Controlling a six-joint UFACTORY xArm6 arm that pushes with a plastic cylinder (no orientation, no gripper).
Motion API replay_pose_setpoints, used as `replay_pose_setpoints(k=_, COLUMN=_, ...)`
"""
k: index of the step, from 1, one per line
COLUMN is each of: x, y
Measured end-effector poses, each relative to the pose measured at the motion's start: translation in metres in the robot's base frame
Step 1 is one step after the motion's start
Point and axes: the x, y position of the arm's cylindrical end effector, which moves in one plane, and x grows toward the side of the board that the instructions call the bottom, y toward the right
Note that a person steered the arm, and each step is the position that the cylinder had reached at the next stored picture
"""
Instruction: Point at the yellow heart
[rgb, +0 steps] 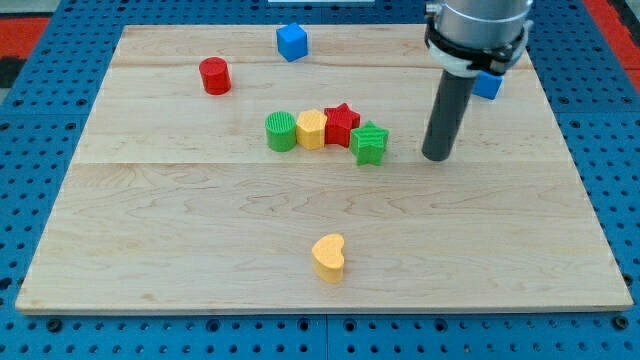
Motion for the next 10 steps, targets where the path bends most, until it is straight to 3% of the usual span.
replay_pose_setpoints(k=2, x=-0.002, y=-0.070)
replay_pose_setpoints(k=3, x=-0.001, y=-0.042)
replay_pose_setpoints(k=5, x=0.108, y=-0.013)
replay_pose_setpoints(k=7, x=0.192, y=-0.088)
replay_pose_setpoints(k=9, x=0.192, y=-0.149)
replay_pose_setpoints(k=10, x=0.177, y=-0.104)
